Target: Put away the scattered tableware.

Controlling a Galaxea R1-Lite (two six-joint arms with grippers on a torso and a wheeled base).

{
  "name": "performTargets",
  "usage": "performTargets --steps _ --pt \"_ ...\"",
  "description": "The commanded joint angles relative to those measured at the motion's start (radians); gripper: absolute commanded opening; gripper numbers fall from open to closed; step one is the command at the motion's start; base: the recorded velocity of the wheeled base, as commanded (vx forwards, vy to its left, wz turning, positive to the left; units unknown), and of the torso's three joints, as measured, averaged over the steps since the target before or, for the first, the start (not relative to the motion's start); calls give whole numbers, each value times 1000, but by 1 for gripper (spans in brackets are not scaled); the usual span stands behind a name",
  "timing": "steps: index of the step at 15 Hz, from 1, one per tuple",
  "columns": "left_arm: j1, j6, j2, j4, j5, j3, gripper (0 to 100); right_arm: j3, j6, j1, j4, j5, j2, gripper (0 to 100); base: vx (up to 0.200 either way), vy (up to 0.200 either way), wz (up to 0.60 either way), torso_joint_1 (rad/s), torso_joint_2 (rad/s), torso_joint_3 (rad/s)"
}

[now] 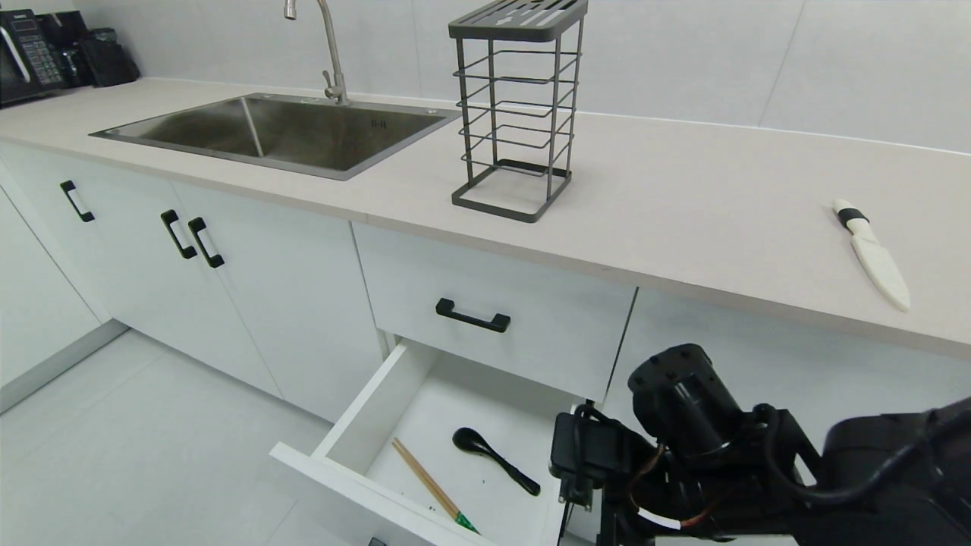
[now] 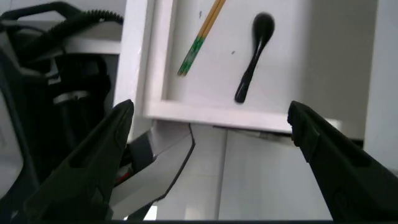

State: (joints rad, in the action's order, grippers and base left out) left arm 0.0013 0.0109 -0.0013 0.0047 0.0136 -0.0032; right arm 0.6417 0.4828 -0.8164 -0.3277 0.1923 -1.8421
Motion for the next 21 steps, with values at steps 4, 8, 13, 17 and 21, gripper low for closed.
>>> performTargets --steps 4,8,13,17,21 --pt "0 0 1 0 0 0 100 -257 -102 3 2 -5 322 100 0 0 0 0 0 0" --pt "0 0 1 0 0 0 100 -352 -171 3 7 -5 534 100 0 0 0 0 0 0" --pt "0 0 1 0 -1 0 100 -491 -280 25 -7 -71 865 100 0 0 0 0 0 0" --pt "0 0 1 0 0 0 100 -542 -332 54 1 -94 1127 100 0 0 0 0 0 0" --pt "0 0 1 0 -1 0 100 -625 -480 117 52 -205 1380 100 0 0 0 0 0 0"
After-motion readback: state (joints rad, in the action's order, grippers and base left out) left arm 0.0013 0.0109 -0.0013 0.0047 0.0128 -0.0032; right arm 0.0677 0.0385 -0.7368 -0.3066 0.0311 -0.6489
